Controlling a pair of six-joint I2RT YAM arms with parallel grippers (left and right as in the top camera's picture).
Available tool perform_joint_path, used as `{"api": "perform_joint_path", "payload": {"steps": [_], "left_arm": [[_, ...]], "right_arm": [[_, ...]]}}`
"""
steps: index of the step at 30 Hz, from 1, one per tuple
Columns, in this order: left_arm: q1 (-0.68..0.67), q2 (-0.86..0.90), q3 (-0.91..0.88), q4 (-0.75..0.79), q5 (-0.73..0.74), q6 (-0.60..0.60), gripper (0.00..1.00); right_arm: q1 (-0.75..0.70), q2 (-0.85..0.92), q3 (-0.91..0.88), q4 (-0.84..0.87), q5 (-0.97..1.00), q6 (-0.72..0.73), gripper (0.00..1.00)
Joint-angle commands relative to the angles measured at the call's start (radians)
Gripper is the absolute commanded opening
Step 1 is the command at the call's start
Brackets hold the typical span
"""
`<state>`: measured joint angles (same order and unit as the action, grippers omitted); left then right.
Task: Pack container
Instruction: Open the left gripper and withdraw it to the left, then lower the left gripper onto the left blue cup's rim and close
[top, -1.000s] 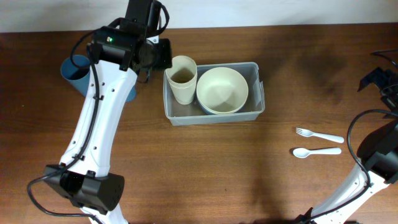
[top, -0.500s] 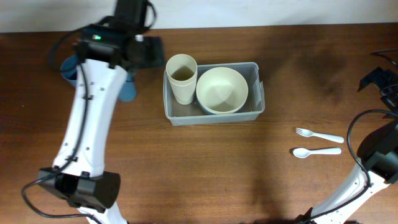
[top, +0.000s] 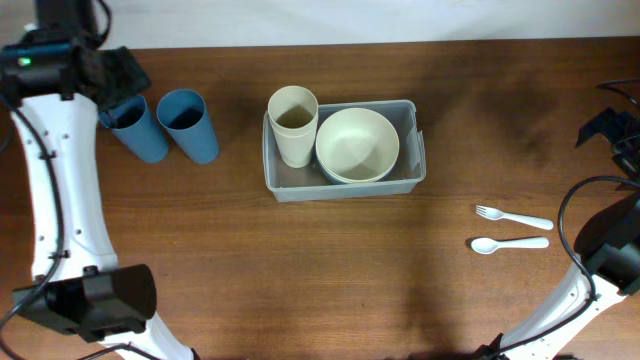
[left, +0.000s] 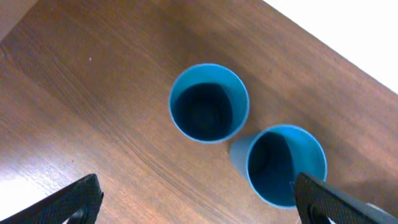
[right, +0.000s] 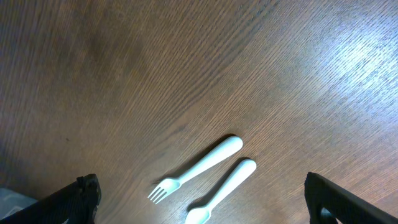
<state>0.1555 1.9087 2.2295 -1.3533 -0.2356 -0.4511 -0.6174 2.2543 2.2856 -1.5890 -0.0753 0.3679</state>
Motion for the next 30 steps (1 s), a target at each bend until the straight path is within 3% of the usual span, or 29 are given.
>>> {"api": "perform_joint_path", "payload": {"steps": [1, 13, 30], "left_arm": [[0.037, 0.055, 0.013, 0.01, 0.038, -0.072, 1.0], [0.095, 0.208, 0.013, -0.014, 0.04, -0.19, 1.0], [0.153, 0.302, 0.013, 0.002, 0.093, -0.189, 1.0]], "right_arm": [[0.003, -0.037, -0.006, 0.0, 0.002, 0.011, 0.99], [0.003, -0.037, -0.006, 0.0, 0.002, 0.011, 0.99], [0.003, -0.037, -0.006, 0.0, 0.002, 0.011, 0.99]]}}
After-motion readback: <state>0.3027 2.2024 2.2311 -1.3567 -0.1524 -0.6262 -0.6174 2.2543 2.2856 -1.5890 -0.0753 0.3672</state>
